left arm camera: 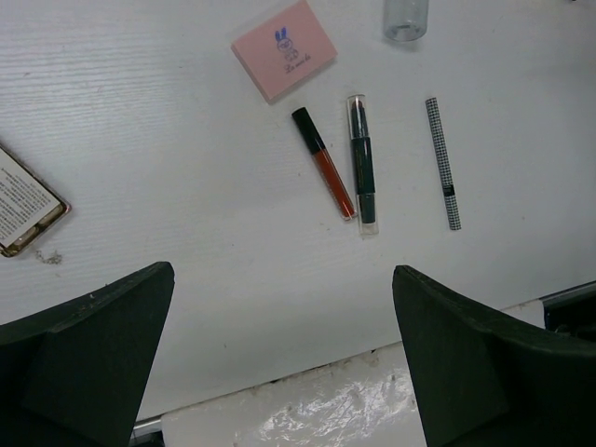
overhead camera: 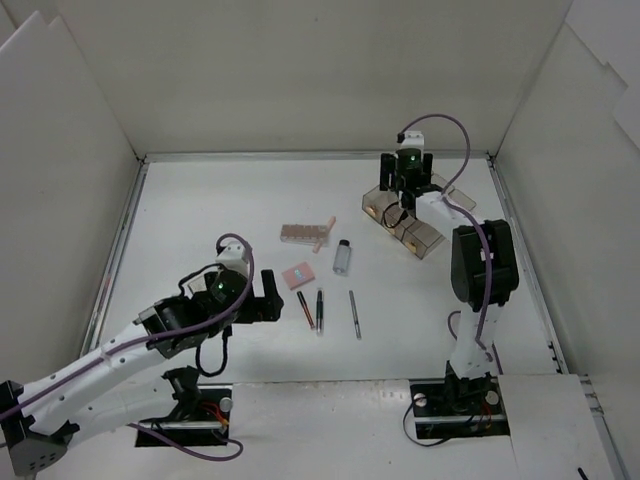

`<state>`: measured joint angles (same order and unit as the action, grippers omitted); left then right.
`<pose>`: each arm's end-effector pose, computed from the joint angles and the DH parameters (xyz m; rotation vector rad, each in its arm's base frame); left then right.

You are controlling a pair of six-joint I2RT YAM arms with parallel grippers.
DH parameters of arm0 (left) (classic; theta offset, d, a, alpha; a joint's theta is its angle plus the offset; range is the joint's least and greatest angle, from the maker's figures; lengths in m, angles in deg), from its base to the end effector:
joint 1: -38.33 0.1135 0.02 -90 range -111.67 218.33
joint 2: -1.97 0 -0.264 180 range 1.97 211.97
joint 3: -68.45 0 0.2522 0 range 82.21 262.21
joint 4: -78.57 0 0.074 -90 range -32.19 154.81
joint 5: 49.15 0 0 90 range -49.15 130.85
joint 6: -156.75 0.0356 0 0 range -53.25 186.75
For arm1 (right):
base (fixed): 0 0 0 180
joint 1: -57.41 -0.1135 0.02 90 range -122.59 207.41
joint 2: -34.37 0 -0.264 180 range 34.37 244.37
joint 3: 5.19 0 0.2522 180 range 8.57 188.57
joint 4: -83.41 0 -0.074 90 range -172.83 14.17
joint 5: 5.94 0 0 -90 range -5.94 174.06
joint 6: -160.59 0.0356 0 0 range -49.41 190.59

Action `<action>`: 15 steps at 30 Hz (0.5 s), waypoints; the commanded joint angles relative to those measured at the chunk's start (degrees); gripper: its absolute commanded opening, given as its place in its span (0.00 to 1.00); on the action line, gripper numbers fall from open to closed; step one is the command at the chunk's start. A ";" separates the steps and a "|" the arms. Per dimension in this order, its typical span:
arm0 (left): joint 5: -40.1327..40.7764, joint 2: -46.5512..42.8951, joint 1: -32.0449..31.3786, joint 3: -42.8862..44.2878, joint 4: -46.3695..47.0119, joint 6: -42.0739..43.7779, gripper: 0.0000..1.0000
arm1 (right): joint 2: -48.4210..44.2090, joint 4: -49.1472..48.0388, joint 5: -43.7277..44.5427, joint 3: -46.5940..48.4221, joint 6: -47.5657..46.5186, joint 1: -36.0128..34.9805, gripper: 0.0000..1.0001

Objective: Organize the makeup

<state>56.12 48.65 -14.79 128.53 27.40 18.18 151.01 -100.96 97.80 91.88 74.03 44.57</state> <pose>0.1094 -0.1302 0.2977 -0.0593 2.2897 -0.6754 0.4706 0.0986 0.2365 0.0180 1.8283 -0.0201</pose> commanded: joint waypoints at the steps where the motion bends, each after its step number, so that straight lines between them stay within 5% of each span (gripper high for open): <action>1: 0.64 6.48 0.30 6.47 4.27 4.45 0.99 | -14.49 -4.11 0.24 -2.61 0.16 -0.96 0.76; 8: -1.90 25.99 0.82 19.22 5.15 12.27 0.95 | -31.97 4.84 1.47 -9.82 0.33 -4.38 0.79; 15: -12.09 46.89 3.38 35.91 4.63 16.67 0.73 | -46.05 12.58 -0.64 -18.35 4.90 -6.05 0.79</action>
<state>48.84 91.21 -12.45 157.47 30.74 31.12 108.41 -91.98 97.32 76.43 76.57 38.84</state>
